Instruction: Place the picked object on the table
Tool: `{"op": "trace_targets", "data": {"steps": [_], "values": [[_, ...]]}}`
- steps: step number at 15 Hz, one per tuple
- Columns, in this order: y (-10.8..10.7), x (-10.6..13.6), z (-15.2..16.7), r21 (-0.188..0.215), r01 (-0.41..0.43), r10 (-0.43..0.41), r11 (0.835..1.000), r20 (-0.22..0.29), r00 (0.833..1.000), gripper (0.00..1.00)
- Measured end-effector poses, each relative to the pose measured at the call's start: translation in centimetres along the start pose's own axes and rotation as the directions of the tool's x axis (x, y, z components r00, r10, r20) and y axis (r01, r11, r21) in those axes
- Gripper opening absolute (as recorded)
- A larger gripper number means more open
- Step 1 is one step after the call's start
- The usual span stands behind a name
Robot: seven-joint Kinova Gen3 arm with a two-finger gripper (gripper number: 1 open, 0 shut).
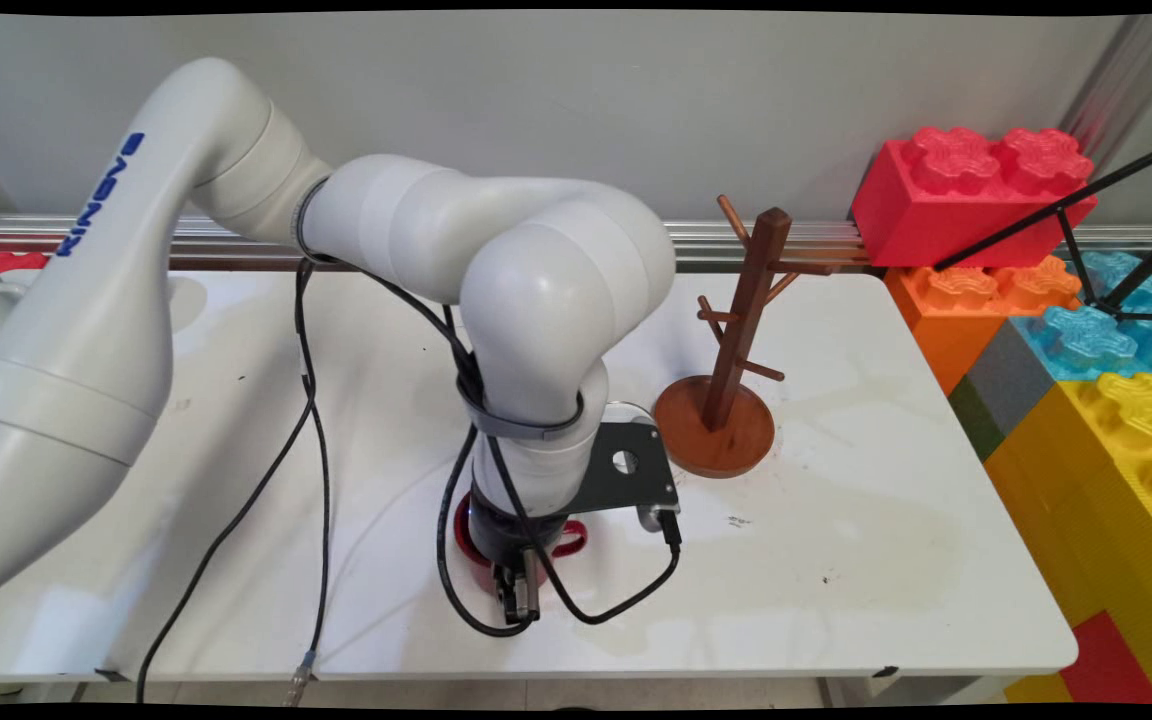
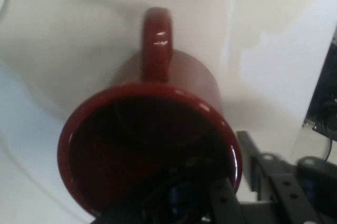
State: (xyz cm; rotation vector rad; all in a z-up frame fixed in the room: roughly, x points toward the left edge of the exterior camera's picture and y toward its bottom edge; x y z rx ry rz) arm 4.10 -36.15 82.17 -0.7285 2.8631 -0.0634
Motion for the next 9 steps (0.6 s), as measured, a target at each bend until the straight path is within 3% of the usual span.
{"op": "trace_targets", "data": {"steps": [9], "values": [[-0.62, 0.54, 0.43, 0.005, -0.004, 0.004, 1.000, -0.011, 1.000, 1.00]]}}
